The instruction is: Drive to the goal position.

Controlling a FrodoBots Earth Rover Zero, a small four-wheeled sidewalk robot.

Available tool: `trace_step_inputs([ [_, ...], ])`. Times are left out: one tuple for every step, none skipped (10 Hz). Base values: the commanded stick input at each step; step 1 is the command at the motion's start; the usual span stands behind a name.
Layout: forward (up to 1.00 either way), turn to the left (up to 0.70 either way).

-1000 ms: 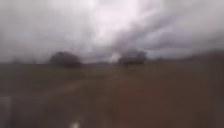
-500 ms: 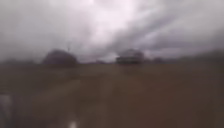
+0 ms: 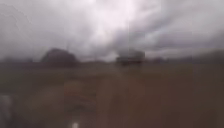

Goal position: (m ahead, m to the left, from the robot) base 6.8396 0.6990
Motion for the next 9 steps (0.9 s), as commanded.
trace_step_inputs([
  [0.85,0.00],
  [0.85,0.00],
  [0.85,0.00],
  [0.85,0.00],
  [0.85,0.00],
  [0.85,0.00],
  [0.85,0.00],
  [0.85,0.00],
  [0.85,0.00],
])
